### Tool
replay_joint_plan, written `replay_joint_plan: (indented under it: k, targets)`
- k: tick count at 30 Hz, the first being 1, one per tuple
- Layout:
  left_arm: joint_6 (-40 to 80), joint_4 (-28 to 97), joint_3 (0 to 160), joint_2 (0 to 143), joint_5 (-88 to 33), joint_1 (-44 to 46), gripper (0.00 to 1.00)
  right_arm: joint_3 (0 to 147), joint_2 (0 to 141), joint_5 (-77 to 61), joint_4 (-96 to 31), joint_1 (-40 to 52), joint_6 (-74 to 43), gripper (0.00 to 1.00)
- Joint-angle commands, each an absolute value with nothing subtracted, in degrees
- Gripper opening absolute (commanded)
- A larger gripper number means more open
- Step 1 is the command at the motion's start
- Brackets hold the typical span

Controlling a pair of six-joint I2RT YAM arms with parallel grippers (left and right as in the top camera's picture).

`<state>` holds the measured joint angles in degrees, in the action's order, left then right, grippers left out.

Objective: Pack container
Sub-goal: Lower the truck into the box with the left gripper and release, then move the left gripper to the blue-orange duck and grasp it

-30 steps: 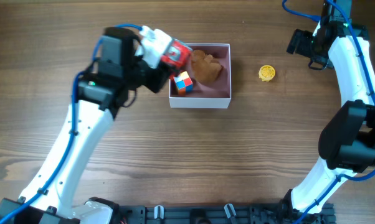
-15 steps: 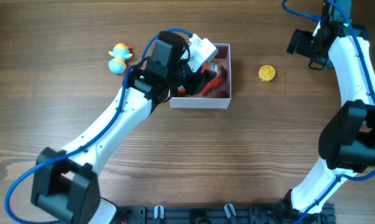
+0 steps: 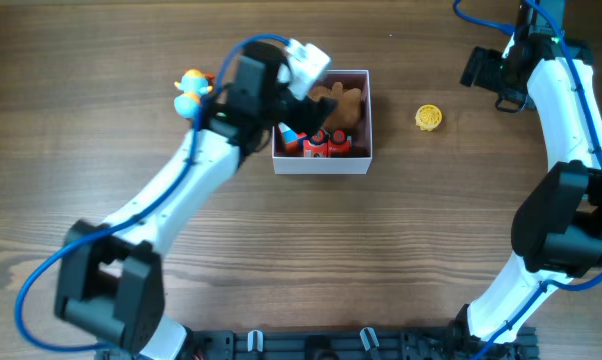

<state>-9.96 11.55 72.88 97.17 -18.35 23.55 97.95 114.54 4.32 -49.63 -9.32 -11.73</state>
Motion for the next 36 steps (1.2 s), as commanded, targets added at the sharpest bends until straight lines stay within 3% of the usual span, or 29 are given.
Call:
replay_joint_plan:
  k: [1,6,9,13,17,25,36]
  targets:
    - [-2.1,15.9,73.5,88.8,-18.0,16.4,1.0,97.8,114.9,4.5,-49.5,-9.1,-12.4,1.0]
    - [-2.1,39.5,73.5,87.2,-18.2,11.0,1.0,97.8,114.9,4.5,-49.5,-9.1,-12.4,1.0]
    - [-2.6,46.6,73.5,87.2,-17.9,10.7,1.0,97.8,114.9,4.5,-49.5,-9.1,-12.4,1.0]
    - [-2.0,45.7,73.5,87.0,-16.1,10.7,1.0,97.8,114.9,4.5,-49.5,-9.1,-12.4,1.0]
    - [12.5,41.5,75.3,86.6,-4.9,9.1,1.0,97.8,114.9,4.5,-49.5,-9.1,-12.4,1.0]
    - [9.3,39.4,81.1,88.6,3.6,7.6,0.99,97.8,114.9,4.5,-49.5,-9.1,-12.4,1.0]
    - [10.6,30.5,81.1,103.3,6.1,0.8,0.99,97.8,114.9,4.5,-49.5,-9.1,-12.4,1.0]
